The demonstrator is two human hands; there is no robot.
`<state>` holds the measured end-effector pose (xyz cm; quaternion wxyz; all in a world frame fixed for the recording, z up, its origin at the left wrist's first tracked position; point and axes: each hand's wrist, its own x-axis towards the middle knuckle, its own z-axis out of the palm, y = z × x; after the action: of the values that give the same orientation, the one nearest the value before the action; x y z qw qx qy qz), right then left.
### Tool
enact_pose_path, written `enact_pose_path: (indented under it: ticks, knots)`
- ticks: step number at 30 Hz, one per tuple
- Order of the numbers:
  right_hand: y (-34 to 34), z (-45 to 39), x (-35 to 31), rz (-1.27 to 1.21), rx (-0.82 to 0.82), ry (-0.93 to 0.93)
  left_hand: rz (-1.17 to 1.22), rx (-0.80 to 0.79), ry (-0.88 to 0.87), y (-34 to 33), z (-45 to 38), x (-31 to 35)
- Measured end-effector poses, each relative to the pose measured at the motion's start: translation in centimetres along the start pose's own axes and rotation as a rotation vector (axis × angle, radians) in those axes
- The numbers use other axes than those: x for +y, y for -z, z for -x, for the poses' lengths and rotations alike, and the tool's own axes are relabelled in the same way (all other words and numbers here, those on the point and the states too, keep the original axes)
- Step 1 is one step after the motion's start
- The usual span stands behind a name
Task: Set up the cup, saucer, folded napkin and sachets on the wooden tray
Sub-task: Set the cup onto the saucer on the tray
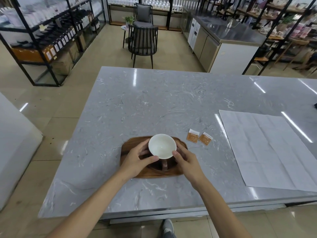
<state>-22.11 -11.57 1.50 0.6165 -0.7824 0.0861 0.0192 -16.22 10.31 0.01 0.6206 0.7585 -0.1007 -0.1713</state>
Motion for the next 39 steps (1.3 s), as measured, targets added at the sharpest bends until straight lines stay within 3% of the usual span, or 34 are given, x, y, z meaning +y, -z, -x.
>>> enact_pose_path:
  ticks: [39]
  knots:
    - [-0.33, 0.14, -0.19, -0.039, 0.030, -0.068, -0.044, 0.019, 0.020, 0.19, 0.34, 0.58]
